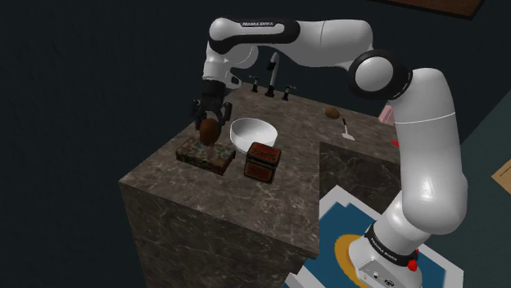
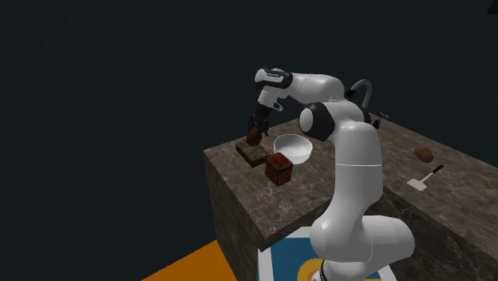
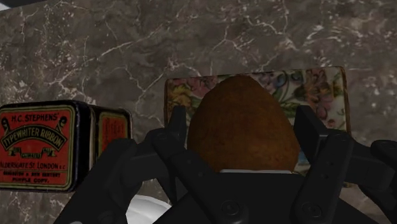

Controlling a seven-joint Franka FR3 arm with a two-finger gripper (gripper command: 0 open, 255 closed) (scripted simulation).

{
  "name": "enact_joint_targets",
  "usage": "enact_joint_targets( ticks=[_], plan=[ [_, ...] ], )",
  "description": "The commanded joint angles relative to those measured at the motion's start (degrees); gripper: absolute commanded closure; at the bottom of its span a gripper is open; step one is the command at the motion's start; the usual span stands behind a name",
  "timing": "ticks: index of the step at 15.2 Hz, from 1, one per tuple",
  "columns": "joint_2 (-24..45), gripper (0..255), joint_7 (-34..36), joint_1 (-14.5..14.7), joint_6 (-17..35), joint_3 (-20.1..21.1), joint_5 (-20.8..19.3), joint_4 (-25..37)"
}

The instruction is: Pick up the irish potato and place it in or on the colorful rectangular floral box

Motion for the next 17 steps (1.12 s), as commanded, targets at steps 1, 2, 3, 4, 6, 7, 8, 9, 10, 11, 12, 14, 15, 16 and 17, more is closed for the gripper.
enact_joint_targets(
  ticks=[1,2,3,4,6,7,8,9,10,11,12,14,15,16,17],
  plan=[
    [0.39,255,-0.50,0.04,1.18,-0.09,-0.07,-0.87],
    [0.55,255,-0.75,0.05,1.78,-0.13,-0.09,-1.37],
    [0.71,255,-0.99,0.06,2.38,-0.17,-0.12,-1.85],
    [0.89,255,-1.23,0.08,2.96,-0.22,-0.15,-2.31],
    [1.00,255,-1.37,0.09,3.31,-0.24,-0.16,-2.57],
    [1.00,255,-1.37,0.09,3.30,-0.24,-0.16,-2.57],
    [1.00,255,-1.37,0.09,3.30,-0.24,-0.16,-2.57],
    [1.00,255,-1.37,0.09,3.30,-0.24,-0.16,-2.56],
    [1.00,255,-1.37,0.09,3.30,-0.24,-0.16,-2.56],
    [1.00,255,-1.37,0.09,3.30,-0.24,-0.16,-2.56],
    [1.00,255,-1.37,0.09,3.30,-0.25,-0.16,-2.56],
    [1.00,0,-1.37,0.10,3.30,-0.24,-0.16,-2.56],
    [1.00,0,-1.38,0.09,3.31,-0.25,-0.16,-2.57],
    [1.01,0,-1.38,0.09,3.30,-0.25,-0.16,-2.56],
    [1.01,0,-1.37,0.09,3.31,-0.25,-0.16,-2.56]
  ],
)
